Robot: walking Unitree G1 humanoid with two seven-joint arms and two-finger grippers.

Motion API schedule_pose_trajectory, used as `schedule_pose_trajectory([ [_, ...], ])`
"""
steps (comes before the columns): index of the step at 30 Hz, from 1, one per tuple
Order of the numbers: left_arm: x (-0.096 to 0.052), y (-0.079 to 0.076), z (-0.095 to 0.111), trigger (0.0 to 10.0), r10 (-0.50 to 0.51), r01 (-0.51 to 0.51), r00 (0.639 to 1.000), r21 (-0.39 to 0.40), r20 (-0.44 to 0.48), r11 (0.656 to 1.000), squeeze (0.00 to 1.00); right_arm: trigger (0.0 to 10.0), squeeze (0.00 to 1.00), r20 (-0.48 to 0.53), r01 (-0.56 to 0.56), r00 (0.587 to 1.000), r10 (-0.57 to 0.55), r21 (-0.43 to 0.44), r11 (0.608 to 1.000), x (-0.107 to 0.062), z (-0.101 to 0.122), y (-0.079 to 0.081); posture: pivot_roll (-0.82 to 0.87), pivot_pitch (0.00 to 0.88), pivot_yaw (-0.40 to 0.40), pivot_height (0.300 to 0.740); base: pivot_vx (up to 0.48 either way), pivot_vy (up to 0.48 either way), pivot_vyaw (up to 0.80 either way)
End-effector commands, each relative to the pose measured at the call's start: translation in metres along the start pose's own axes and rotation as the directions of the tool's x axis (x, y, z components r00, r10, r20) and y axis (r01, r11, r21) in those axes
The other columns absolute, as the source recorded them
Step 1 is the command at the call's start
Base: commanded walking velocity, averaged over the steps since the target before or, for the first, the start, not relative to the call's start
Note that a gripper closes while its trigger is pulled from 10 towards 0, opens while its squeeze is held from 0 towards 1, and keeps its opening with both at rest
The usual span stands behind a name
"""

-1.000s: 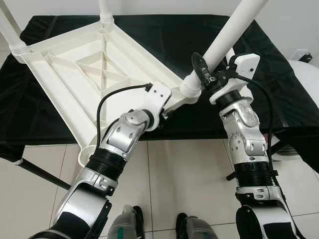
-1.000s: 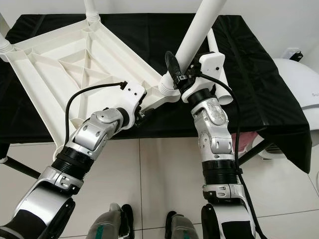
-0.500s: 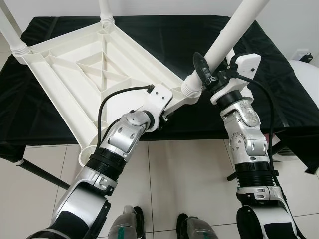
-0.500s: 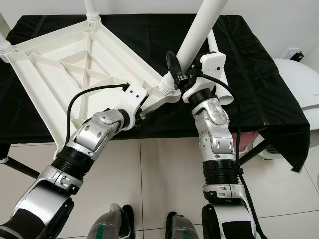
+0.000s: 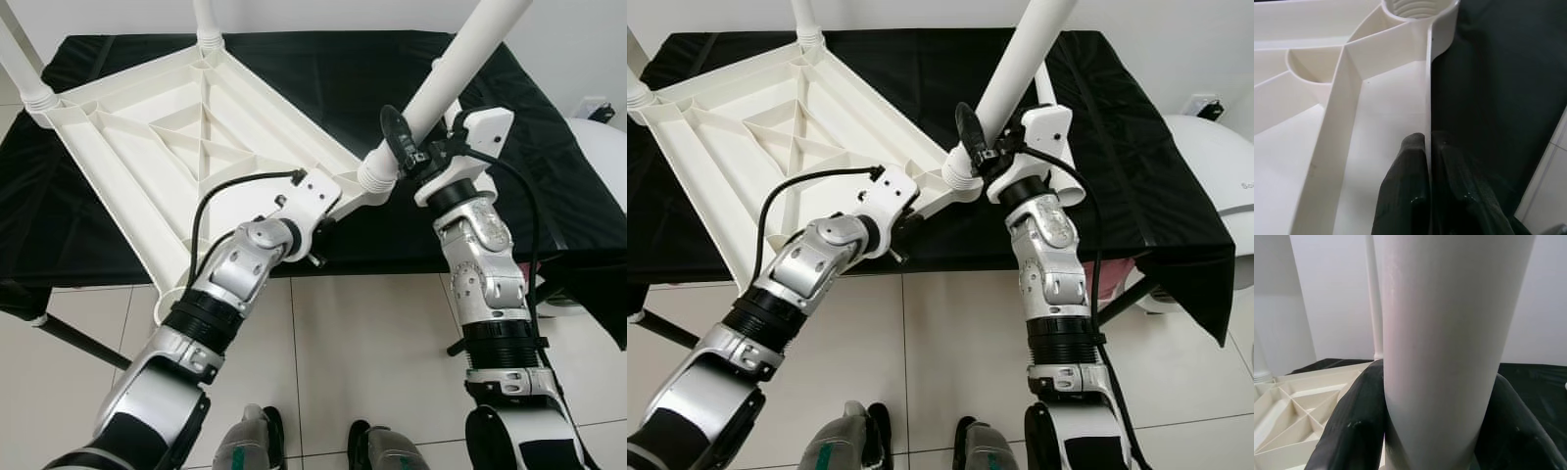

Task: Building children table

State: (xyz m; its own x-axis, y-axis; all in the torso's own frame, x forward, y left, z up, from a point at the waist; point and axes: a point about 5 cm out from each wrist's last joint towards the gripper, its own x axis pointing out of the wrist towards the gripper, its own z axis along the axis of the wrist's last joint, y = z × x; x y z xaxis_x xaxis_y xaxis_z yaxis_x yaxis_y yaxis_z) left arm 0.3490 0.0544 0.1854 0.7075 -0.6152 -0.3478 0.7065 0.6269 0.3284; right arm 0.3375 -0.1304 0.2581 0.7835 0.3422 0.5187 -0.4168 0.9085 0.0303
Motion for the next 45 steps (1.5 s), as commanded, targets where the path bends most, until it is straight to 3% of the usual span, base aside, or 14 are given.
schedule_pose_trajectory([
  [1,0.000,-0.008,-0.008,0.7,-0.051,0.051,0.998,0.009,-0.032,0.999,0.00,10.0,0.00,0.017,-0.009,1.000,0.009,-0.002,1.000,-0.001,0.004,0.001,-0.08,0.138,0.026,0.740,0.000,0.000,0.00],
  [2,0.000,-0.008,-0.008,0.7,-0.051,0.051,0.998,0.009,-0.032,0.999,0.00,10.0,0.00,0.017,-0.009,1.000,0.009,-0.002,1.000,-0.001,0.004,0.001,-0.08,0.138,0.026,0.740,0.000,0.000,0.00],
  [3,-0.004,-0.008,-0.009,0.0,-0.070,0.071,0.997,0.021,-0.034,0.997,0.00,10.0,0.00,0.016,-0.012,1.000,0.012,-0.002,1.000,0.000,0.003,0.001,-0.08,0.138,0.026,0.740,0.000,0.000,0.00],
  [6,-0.011,-0.009,-0.013,0.2,-0.110,0.110,0.993,0.020,-0.042,0.994,0.00,10.0,0.00,0.011,-0.021,1.000,0.021,-0.003,1.000,0.000,0.003,0.002,-0.08,0.136,0.027,0.740,0.000,0.000,0.00],
  [7,-0.016,-0.010,-0.015,3.2,-0.130,0.132,0.990,0.032,-0.047,0.991,0.00,10.0,0.00,0.007,-0.025,1.000,0.025,-0.005,1.000,0.000,0.003,0.002,-0.08,0.136,0.027,0.740,0.000,0.000,0.00],
  [8,-0.016,-0.010,-0.015,3.2,-0.130,0.132,0.990,0.032,-0.047,0.991,0.00,10.0,0.00,0.007,-0.025,1.000,0.025,-0.005,1.000,0.000,0.003,0.002,-0.08,0.136,0.027,0.740,0.000,0.000,0.00],
  [9,-0.020,-0.011,-0.018,6.9,-0.146,0.149,0.988,0.041,-0.056,0.988,0.00,10.0,0.00,0.003,-0.030,1.000,0.030,-0.006,1.000,0.000,0.002,0.001,-0.08,0.136,0.027,0.740,0.000,0.000,0.00],
  [10,-0.020,-0.011,-0.018,6.9,-0.146,0.149,0.988,0.041,-0.056,0.988,0.00,10.0,0.00,0.003,-0.030,1.000,0.030,-0.006,1.000,0.000,0.002,0.001,-0.08,0.136,0.027,0.740,0.000,0.000,0.00],
  [11,-0.024,-0.010,-0.023,10.0,-0.156,0.160,0.985,0.056,-0.075,0.985,0.00,10.0,0.00,-0.001,-0.035,0.999,0.035,-0.009,0.999,-0.001,0.002,0.001,-0.08,0.140,0.025,0.740,0.000,0.000,0.00],
  [23,-0.050,0.011,-0.042,10.0,-0.124,0.137,0.982,0.082,-0.142,0.987,0.00,10.0,0.00,-0.045,-0.159,0.986,0.160,0.028,0.987,-0.001,0.003,0.002,-0.07,0.157,0.017,0.740,0.000,0.000,0.00],
  [27,-0.057,0.020,-0.044,10.0,-0.084,0.093,0.987,0.057,-0.139,0.994,0.00,10.0,0.00,-0.086,-0.253,0.962,0.259,0.067,0.965,-0.006,-0.004,0.007,-0.07,0.159,0.013,0.740,0.000,0.000,0.00],
  [33,-0.068,0.028,-0.045,10.0,-0.042,0.047,0.991,0.037,-0.126,0.998,0.00,10.0,0.00,-0.131,-0.308,0.938,0.321,0.109,0.945,-0.010,-0.012,0.006,-0.06,0.162,0.005,0.740,0.000,0.000,0.00],
  [45,-0.079,0.018,-0.036,10.0,-0.087,0.093,0.992,0.055,-0.095,0.994,0.00,10.0,0.00,-0.188,-0.379,0.897,0.400,0.142,0.915,-0.006,-0.025,-0.001,-0.05,0.163,-0.005,0.740,0.000,0.000,0.00],
])
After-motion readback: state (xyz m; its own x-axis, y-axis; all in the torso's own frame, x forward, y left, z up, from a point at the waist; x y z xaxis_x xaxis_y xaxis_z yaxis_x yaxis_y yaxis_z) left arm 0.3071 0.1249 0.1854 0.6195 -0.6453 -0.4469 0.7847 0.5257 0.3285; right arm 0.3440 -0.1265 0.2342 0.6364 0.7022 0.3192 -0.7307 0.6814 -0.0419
